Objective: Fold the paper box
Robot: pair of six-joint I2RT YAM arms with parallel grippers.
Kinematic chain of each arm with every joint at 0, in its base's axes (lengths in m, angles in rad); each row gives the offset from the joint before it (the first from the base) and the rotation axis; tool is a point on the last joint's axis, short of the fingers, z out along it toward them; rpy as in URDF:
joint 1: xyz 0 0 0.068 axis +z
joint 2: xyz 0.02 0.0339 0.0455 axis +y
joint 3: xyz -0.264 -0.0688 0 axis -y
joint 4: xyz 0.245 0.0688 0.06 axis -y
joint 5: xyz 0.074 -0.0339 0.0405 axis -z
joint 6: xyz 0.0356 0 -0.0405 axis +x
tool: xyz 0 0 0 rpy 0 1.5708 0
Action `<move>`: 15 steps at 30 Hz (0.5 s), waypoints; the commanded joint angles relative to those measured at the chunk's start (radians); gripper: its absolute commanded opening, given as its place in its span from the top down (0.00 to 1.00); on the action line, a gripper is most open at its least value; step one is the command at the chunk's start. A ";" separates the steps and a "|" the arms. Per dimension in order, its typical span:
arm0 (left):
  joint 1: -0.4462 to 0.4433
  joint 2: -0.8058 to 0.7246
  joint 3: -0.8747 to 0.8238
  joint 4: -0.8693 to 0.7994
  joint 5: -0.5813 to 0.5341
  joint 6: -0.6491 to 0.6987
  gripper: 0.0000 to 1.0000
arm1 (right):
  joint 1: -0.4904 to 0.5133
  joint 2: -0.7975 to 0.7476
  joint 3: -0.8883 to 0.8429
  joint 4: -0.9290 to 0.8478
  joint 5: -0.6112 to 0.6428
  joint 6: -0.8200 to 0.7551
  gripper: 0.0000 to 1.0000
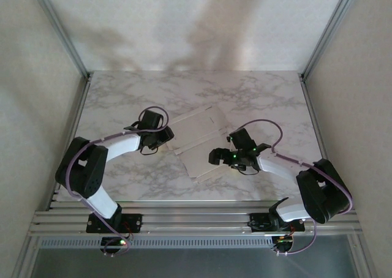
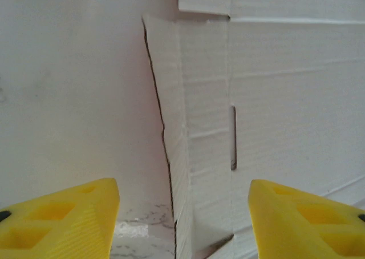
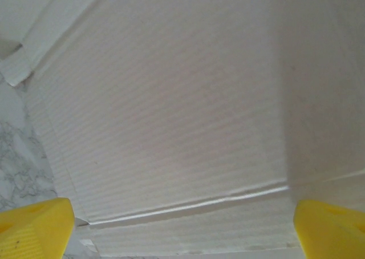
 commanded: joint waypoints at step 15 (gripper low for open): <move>0.000 0.196 0.196 0.225 0.150 0.097 0.35 | 0.394 0.123 0.069 0.278 0.051 0.386 0.01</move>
